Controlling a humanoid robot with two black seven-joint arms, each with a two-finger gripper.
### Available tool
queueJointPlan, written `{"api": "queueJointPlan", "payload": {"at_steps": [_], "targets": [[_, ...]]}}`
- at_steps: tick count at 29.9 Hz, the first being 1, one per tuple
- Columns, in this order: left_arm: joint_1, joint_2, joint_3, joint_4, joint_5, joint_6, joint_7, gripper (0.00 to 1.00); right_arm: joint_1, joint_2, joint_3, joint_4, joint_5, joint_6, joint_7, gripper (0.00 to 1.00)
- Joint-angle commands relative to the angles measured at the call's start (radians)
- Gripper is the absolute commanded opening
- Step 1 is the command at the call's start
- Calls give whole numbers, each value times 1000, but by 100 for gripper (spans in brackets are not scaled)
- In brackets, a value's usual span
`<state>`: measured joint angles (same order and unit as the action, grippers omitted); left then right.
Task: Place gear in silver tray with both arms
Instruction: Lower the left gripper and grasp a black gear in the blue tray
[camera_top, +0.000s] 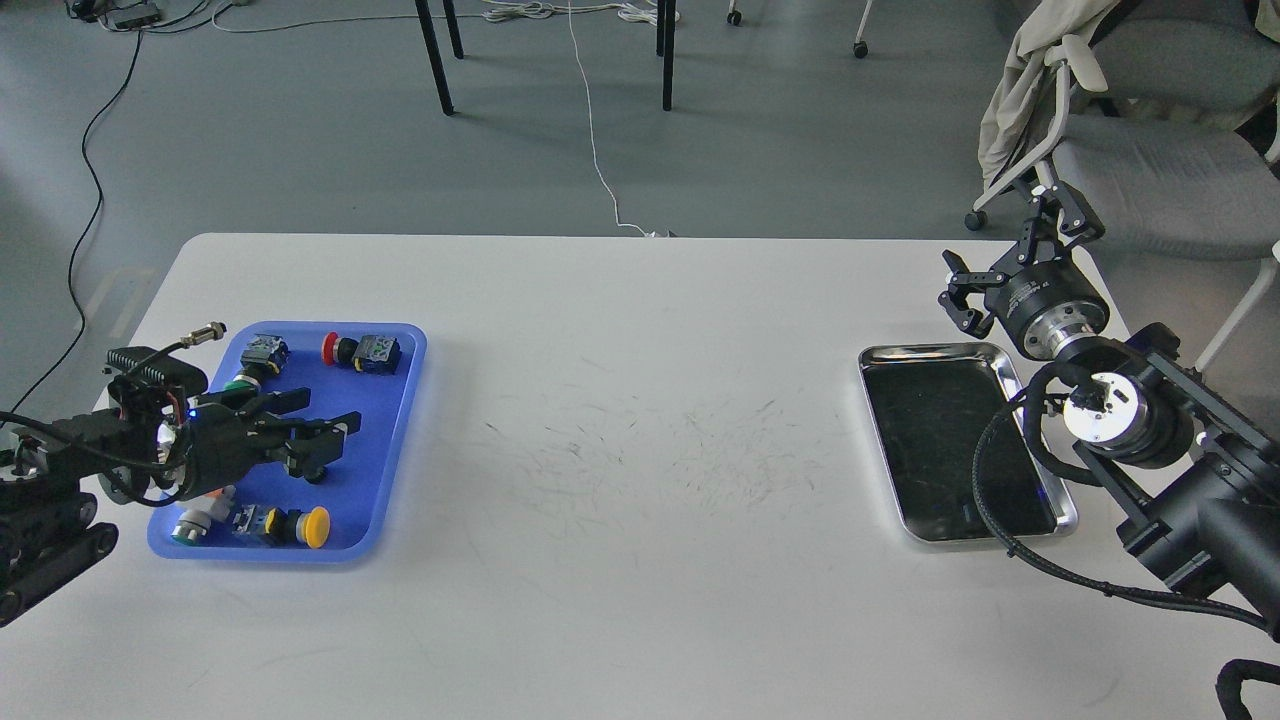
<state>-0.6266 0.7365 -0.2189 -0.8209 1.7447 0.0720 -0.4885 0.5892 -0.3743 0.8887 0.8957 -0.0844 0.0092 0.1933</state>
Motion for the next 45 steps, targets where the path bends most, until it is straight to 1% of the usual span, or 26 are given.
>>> {"api": "queueJointPlan", "payload": {"at_steps": [1, 2, 8, 10, 12, 19, 31, 35, 37, 41, 42, 45], "targets": [[1, 1, 12, 2, 12, 0, 0, 70, -2, 5, -1, 0, 0, 0, 0, 98], [-1, 3, 22, 2, 12, 0, 0, 69, -2, 5, -1, 0, 0, 0, 0, 98], [-2, 3, 27, 3, 12, 2, 0, 69, -2, 6, -1, 0, -1, 0, 0, 98], [-1, -2, 42, 20, 12, 18, 0, 66, 0, 2, -2, 0, -1, 0, 0, 98], [-1, 0, 50, 25, 13, 25, 0, 61, 1, 0, -2, -1, -1, 0, 0, 98], [-1, -5, 53, 43, 13, 28, 0, 60, 0, 0, -2, 0, -1, 0, 0, 98], [-1, -19, 66, 63, 13, 29, 0, 53, -2, 0, -2, 2, -1, 0, 0, 98], [1, -19, 67, 77, 13, 29, 0, 45, -2, 0, -2, 2, -1, 0, 0, 98], [1, -20, 67, 80, 13, 29, 0, 43, -2, -2, -2, 2, -1, 2, 0, 98], [1, -17, 75, 85, 13, 28, 0, 35, -2, -2, -1, 2, -1, 2, 0, 98], [-1, -17, 78, 85, 13, 28, 0, 35, -2, -2, -1, 2, -1, 2, 0, 98], [2, -20, 79, 83, 13, 28, 0, 28, -2, -2, -1, 2, -1, 2, 0, 98]]}}
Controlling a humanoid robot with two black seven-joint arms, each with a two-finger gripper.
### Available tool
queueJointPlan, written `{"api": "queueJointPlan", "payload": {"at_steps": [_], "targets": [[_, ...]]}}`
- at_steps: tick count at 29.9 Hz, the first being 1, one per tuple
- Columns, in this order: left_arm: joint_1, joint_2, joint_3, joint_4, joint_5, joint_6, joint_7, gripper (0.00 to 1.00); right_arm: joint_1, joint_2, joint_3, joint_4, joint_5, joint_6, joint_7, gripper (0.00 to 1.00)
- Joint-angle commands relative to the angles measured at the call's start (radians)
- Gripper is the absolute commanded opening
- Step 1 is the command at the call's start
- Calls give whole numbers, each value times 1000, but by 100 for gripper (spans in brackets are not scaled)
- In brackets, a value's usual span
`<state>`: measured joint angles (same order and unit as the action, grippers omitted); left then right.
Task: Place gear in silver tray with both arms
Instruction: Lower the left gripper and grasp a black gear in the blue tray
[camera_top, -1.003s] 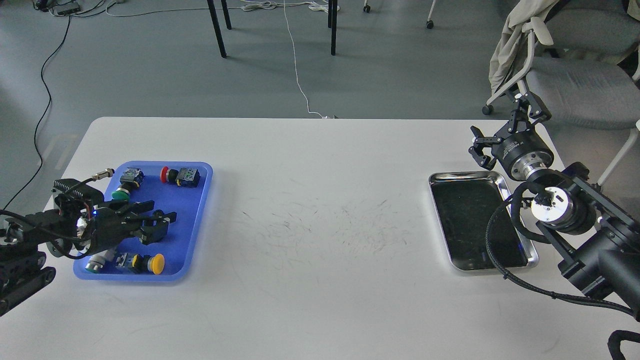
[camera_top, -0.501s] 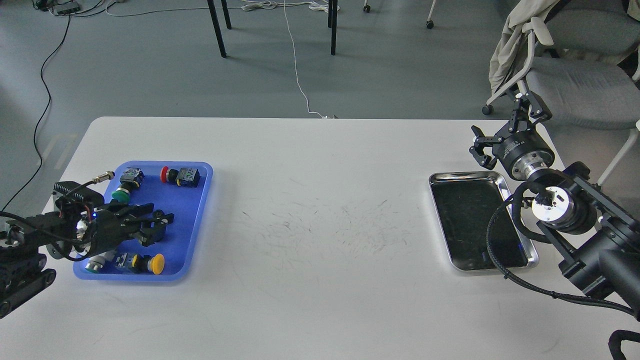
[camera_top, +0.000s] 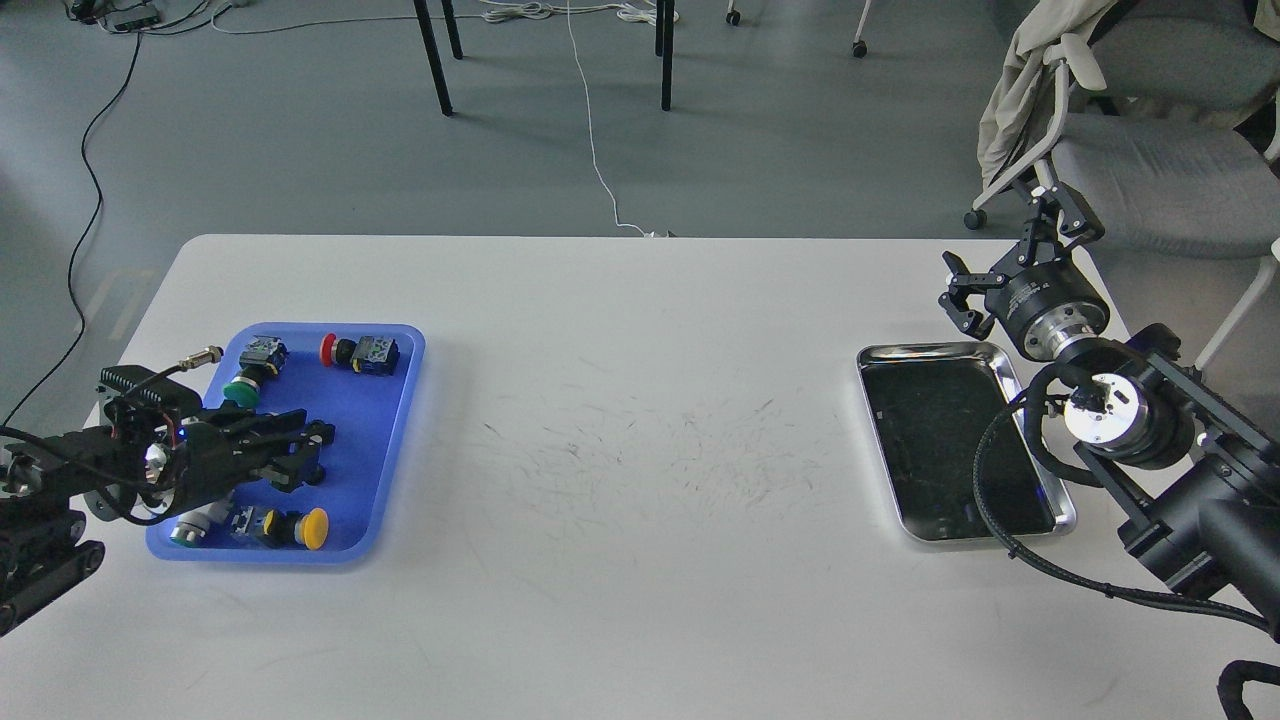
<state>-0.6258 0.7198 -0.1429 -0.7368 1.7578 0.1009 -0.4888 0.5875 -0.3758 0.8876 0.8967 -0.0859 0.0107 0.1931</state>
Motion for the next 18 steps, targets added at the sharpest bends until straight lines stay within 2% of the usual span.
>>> {"api": "queueJointPlan", "payload": {"at_steps": [1, 6, 18], "targets": [[3, -2, 3, -1, 0, -1, 0, 26, 0, 0, 1, -1, 0, 0, 0, 98], [0, -2, 3, -3, -1, -4, 0, 14, 0, 2, -1, -1, 0, 2, 0, 98], [-11, 13, 2, -19, -15, -9, 0, 10, 0, 0, -1, -2, -1, 3, 0, 98]]}}
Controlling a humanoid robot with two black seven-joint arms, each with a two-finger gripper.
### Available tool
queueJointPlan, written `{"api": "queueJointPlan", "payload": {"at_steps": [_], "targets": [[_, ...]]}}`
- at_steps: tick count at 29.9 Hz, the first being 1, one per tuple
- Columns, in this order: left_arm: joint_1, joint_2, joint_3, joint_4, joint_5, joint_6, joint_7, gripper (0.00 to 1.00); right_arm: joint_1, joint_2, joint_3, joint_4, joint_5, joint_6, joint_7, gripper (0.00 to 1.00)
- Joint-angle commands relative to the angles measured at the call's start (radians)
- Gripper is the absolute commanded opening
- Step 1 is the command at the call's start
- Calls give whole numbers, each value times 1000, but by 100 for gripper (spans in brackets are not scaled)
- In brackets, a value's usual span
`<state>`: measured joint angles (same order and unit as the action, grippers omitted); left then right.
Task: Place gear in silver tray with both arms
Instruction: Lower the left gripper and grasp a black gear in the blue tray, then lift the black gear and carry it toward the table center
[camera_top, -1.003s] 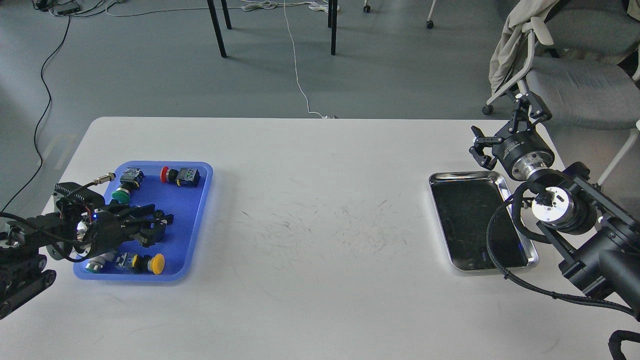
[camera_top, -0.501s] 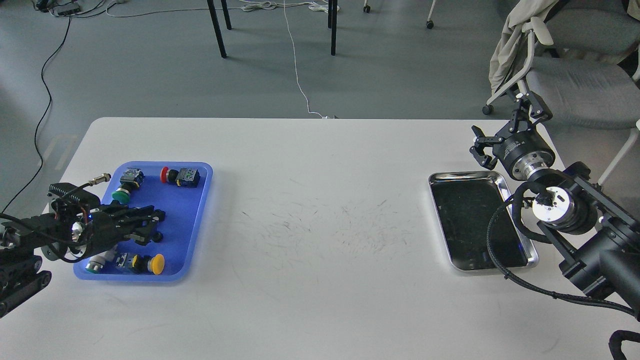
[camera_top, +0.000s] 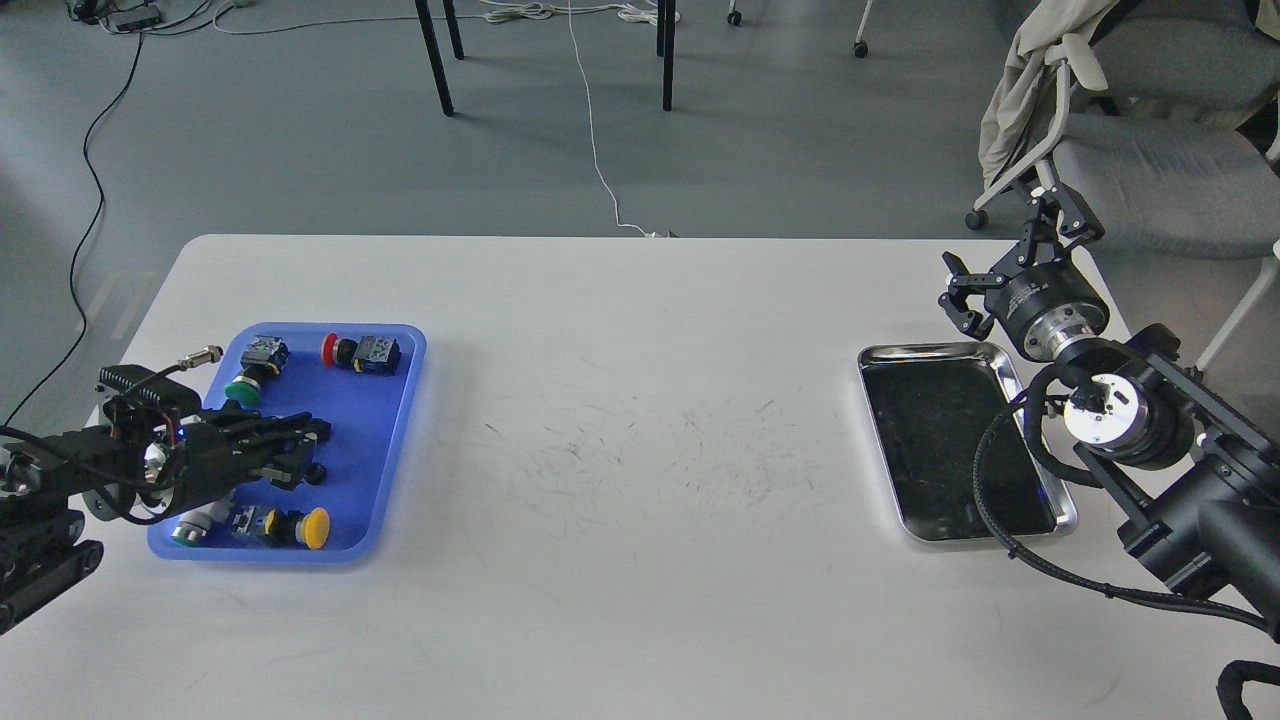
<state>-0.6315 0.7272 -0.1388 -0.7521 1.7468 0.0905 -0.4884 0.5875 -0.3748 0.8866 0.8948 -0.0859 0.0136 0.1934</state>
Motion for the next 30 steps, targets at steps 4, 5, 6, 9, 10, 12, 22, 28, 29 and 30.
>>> {"api": "queueJointPlan", "payload": {"at_steps": [4, 5, 6, 9, 10, 12, 22, 28, 29, 30], "targets": [[-10, 9, -4, -6, -6, 0, 0, 10, 0, -3, 0, -1, -2, 0, 0, 98], [-10, 9, -4, -6, -4, 0, 0, 10, 0, -3, 0, -1, -2, 0, 0, 98], [-10, 9, -4, -7, -6, -2, 0, 10, 0, -1, 0, -1, -2, 0, 0, 98], [-25, 15, -8, -12, -10, -20, 0, 9, 0, -3, 0, -1, -2, 0, 0, 98], [-34, 23, -7, -22, -21, -32, 0, 9, 0, -3, 0, -1, -2, 0, 0, 98], [-51, 38, -7, -35, -45, -55, 0, 9, 0, -3, 0, -2, -2, 0, 0, 98], [-172, 86, -10, -164, -151, -121, 0, 9, 0, -3, -1, -7, -15, 0, 0, 98], [-275, 58, -5, -225, -136, -163, 0, 9, 5, -3, -15, -8, -17, 0, 0, 98], [-290, 46, -5, -239, -133, -166, 0, 9, 5, -3, -20, -8, -17, 0, 0, 98], [-309, 34, -5, -250, -130, -170, 0, 9, 6, -3, -21, -8, -17, 0, 0, 98]]}}
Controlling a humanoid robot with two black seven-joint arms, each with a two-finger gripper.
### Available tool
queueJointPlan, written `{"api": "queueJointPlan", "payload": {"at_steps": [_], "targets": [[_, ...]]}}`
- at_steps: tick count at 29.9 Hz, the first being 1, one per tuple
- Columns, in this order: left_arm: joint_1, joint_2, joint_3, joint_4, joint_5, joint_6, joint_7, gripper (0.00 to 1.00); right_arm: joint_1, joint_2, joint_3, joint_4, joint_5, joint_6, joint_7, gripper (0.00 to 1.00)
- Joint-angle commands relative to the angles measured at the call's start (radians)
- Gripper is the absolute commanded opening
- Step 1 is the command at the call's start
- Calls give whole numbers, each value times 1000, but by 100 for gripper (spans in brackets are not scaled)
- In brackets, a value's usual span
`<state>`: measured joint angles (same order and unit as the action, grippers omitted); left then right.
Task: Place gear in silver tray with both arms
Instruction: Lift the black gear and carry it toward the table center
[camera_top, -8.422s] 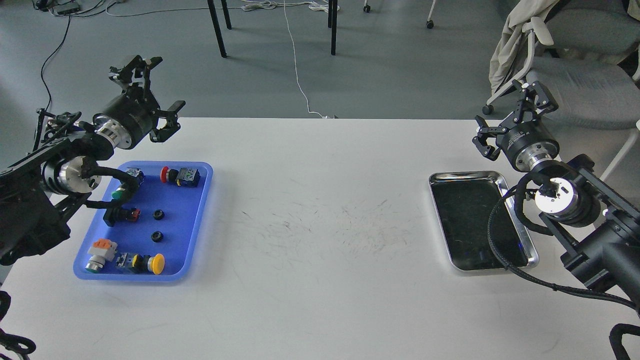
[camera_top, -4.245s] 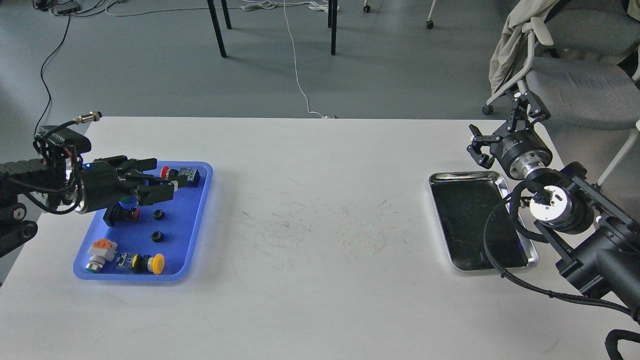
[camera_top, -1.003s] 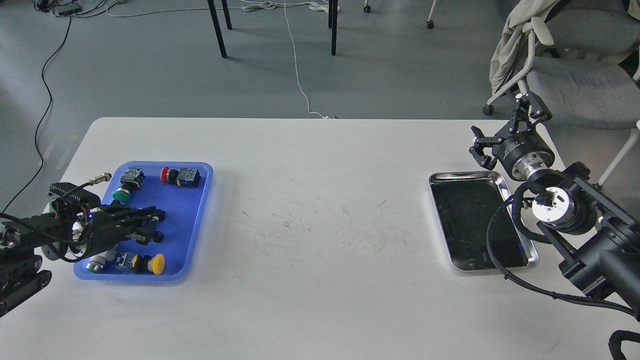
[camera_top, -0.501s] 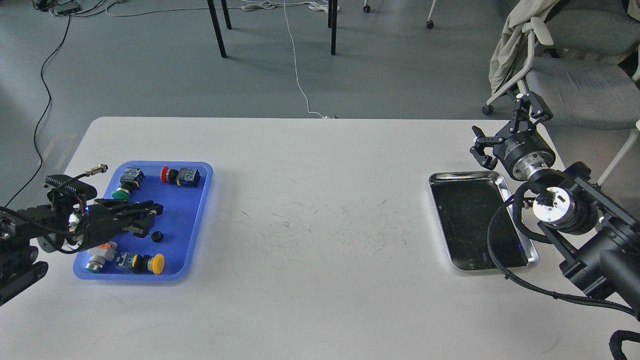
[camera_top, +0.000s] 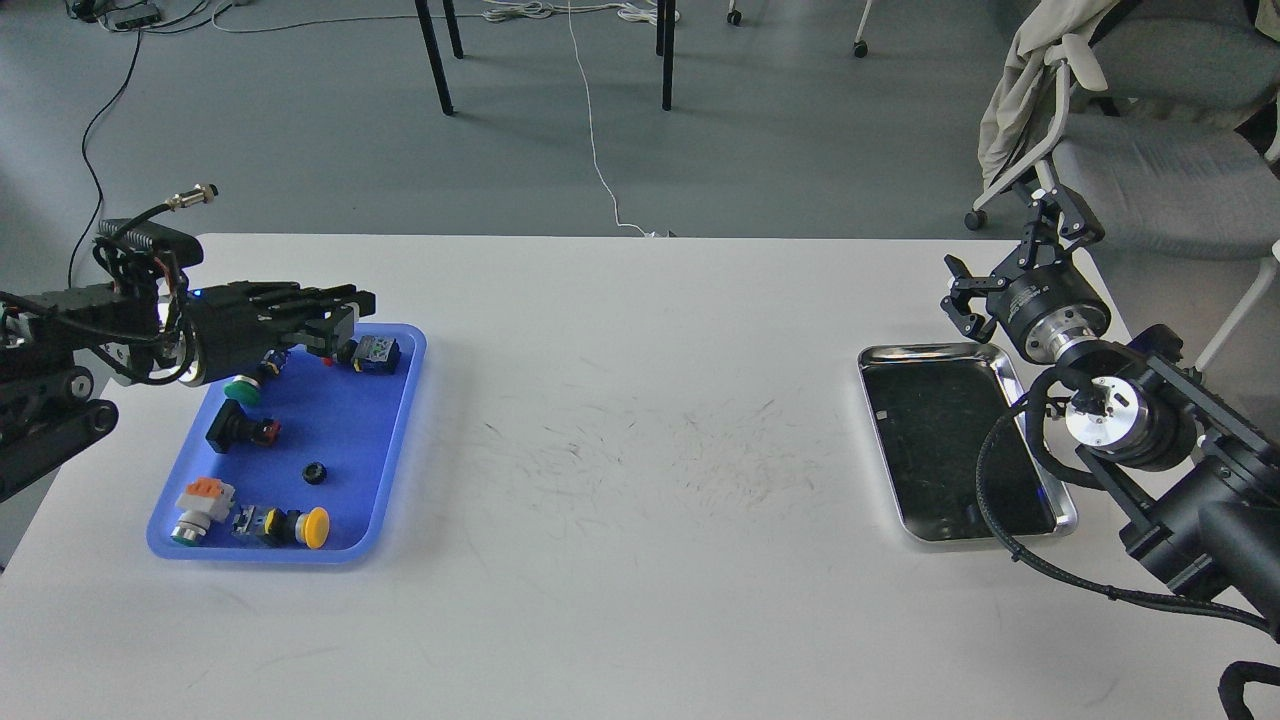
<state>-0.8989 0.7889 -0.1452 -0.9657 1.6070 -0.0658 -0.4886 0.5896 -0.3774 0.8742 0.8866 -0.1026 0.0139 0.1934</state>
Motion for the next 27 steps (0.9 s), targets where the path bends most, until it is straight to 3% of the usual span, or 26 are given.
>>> {"api": "queueJointPlan", "payload": {"at_steps": [1, 11, 18, 27], "targets": [[-61, -45, 2, -44, 13, -23, 0, 9, 4, 0, -9, 0, 0, 0, 0, 98], [-156, -322, 16, -42, 126, -124, 0, 9, 6, -2, -9, -9, 0, 0, 0, 98], [-161, -477, 77, -25, 145, -137, 0, 9, 4, -8, -8, -12, 0, 1, 0, 98], [-152, -700, 125, 122, 146, -135, 0, 10, 4, -11, -8, -12, 0, 1, 0, 98]]}}
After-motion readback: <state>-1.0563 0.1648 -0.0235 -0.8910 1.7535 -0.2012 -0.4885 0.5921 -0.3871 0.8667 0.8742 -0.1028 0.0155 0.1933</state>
